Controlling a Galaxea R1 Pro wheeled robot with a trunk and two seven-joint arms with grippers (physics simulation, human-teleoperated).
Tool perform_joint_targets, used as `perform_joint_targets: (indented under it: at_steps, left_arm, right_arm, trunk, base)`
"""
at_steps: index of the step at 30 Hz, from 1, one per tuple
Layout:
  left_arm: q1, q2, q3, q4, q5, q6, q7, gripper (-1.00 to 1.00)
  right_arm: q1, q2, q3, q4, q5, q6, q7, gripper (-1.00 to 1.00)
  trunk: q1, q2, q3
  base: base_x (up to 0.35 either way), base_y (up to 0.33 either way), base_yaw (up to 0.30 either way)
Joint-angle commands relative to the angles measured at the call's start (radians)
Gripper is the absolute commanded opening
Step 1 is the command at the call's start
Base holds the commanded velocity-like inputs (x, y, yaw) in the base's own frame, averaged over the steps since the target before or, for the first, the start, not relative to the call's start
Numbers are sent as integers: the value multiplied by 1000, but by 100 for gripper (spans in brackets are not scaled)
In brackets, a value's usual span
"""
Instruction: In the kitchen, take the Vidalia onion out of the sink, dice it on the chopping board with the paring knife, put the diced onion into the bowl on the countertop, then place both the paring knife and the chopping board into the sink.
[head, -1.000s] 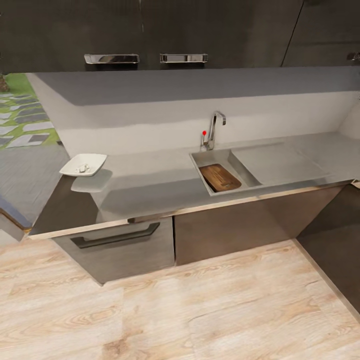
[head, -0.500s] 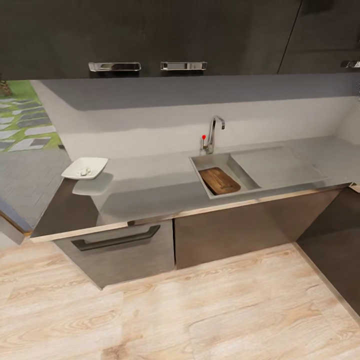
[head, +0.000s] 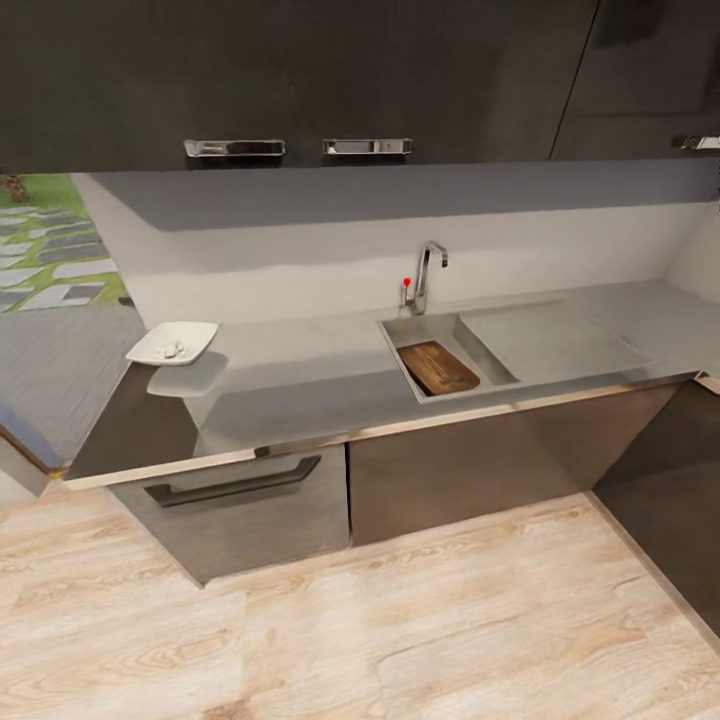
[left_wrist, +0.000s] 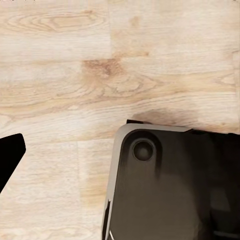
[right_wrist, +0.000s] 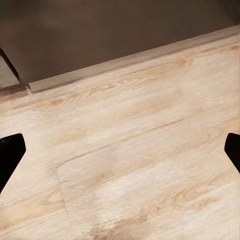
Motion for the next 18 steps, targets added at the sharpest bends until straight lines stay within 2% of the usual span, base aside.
perform_joint_targets:
  at_steps: [1, 18]
  left_arm:
    - [0, 0, -1, -1, 10, -1, -5, 100]
    - [0, 0, -1, -1, 10, 0, -5, 100]
  right_arm:
    - [-1, 0, -2, 0, 3, -3, -3, 100]
    - [-1, 1, -4, -8, 4, -4, -2, 100]
  trunk:
    - [1, -1, 0]
    - [1, -1, 27]
  base:
    - [0, 0, 0]
    - [0, 0, 0]
